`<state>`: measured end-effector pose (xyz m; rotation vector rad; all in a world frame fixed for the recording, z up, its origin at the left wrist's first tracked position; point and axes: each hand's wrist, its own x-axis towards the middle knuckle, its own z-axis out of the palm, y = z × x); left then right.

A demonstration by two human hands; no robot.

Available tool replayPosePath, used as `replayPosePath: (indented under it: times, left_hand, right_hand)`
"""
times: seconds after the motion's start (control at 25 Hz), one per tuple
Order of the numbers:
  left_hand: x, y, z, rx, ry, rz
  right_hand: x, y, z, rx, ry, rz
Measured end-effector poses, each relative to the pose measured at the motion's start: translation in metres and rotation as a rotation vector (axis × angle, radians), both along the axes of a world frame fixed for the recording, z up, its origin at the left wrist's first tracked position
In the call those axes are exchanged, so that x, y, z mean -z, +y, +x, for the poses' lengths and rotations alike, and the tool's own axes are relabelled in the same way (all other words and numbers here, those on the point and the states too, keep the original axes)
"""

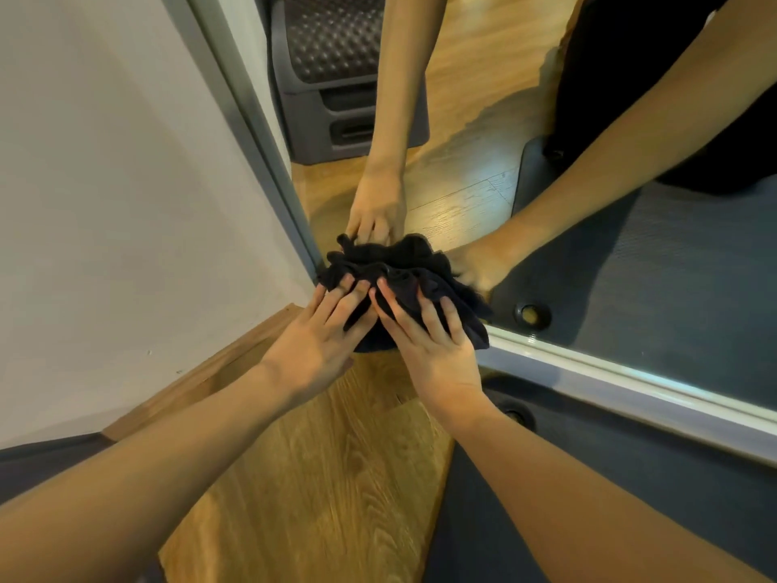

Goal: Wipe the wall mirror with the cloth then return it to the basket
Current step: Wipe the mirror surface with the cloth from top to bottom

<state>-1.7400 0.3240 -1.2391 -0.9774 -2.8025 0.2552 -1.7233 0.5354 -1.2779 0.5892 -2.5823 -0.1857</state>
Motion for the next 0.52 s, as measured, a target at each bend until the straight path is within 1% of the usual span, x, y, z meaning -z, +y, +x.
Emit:
replayPosePath:
  times: [0.16,0.28,0.52]
  left_hand:
    - [-0.002,0.051,0.022,-0.054,-0.110,-0.037]
    - [0.000,0.107,0.040,-0.033,-0.172,0.018]
    - [-0.005,0.244,0.079,0.134,-0.290,0.075]
  right_hand:
    - [-0.007,0.046,0.012,-0.034,-0.006,-0.012]
    - [-0.011,0.102,0.035,-0.026,-0.012,0.010]
    - [-0.012,0.258,0.099,0.077,-0.022,0.169]
